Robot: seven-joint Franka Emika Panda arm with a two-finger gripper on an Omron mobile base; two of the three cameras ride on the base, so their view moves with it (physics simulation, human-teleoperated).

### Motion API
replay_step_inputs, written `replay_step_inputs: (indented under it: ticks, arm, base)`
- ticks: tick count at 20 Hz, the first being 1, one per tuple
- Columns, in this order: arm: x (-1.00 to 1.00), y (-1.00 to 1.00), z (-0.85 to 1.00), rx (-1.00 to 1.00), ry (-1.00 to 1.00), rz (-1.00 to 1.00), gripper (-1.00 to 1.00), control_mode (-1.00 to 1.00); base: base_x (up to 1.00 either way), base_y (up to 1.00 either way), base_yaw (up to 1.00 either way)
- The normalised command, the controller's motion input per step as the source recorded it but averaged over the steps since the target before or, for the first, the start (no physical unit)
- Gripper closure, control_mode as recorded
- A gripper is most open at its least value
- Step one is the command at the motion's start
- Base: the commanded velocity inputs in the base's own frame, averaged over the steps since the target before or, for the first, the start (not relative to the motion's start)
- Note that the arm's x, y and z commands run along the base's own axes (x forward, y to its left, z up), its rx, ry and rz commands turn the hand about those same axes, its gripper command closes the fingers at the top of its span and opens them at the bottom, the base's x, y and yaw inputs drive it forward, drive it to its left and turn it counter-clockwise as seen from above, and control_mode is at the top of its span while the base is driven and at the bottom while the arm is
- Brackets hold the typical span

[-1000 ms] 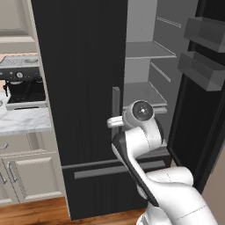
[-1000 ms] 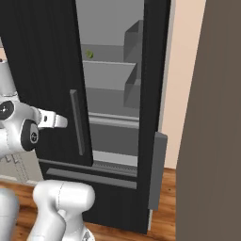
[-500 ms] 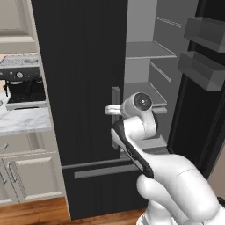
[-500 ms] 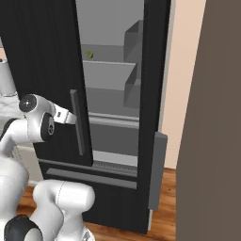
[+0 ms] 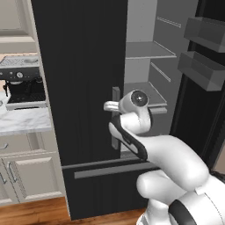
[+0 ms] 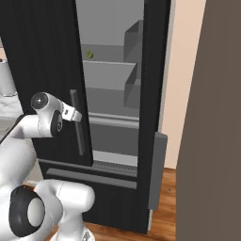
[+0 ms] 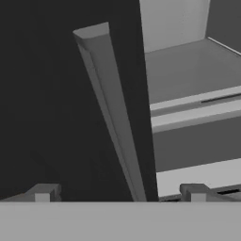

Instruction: There is a bowl on the dining counter. Grab a lemon wedge from the fridge and place it in the bowl. Then get the liquor bottle and glass cup from the cabinet and place them next to the bowl.

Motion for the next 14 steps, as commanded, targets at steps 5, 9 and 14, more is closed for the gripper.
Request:
replay_step_inputs:
  ticks: [5, 9, 14]
  arm:
    - [0.40, 0.00, -0.20, 0.00, -0.01, 0.00, -1.00, -1.00]
    - [0.41, 0.00, -0.18, 0.01, 0.00, 0.00, -1.00, -1.00]
    - [0.41, 0.00, -0.16, 0.02, -0.02, 0.00, -1.00, -1.00]
  base:
    - [0.00, 0.00, 0.00]
    - [0.00, 0.00, 0.00]
    - [0.00, 0.00, 0.00]
